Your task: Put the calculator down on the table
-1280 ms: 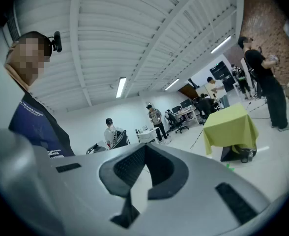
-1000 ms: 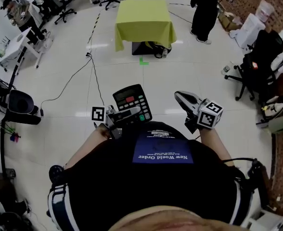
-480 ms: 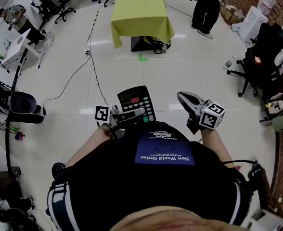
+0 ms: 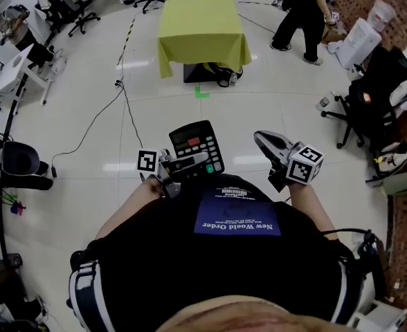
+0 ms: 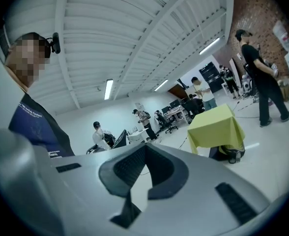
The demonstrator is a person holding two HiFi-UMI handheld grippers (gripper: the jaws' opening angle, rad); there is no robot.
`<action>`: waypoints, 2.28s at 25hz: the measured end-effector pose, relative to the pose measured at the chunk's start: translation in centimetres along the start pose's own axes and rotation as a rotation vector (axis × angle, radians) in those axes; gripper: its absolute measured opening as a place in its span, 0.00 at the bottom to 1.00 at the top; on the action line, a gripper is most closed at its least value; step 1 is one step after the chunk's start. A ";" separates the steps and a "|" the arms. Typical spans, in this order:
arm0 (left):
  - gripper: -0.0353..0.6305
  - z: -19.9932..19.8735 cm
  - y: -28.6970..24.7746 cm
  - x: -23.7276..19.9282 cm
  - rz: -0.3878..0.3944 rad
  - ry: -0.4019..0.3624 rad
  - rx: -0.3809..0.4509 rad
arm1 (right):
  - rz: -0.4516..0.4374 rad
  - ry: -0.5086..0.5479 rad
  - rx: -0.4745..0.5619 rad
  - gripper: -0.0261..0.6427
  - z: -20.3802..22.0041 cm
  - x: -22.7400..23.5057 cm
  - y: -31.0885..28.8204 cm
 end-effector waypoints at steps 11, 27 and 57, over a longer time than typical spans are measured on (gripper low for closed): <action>0.17 -15.5 9.2 2.9 0.016 -0.006 0.019 | 0.026 0.046 -0.011 0.02 -5.2 3.8 -16.3; 0.18 -33.8 2.7 1.5 -0.058 -0.103 0.219 | -0.110 0.028 -0.026 0.02 -8.8 24.4 -24.0; 0.18 -70.4 -6.3 -1.5 -0.070 -0.036 -0.035 | 0.065 0.038 -0.039 0.02 -17.8 51.5 -41.0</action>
Point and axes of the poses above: the fingertips, and each gripper's own axes: y backward along the fingers, x to its right, z out of its underside, the point moved 5 cm from there along y, backward along the fingers, and after that the axes turned 14 degrees about y, right-handed, at the moved point
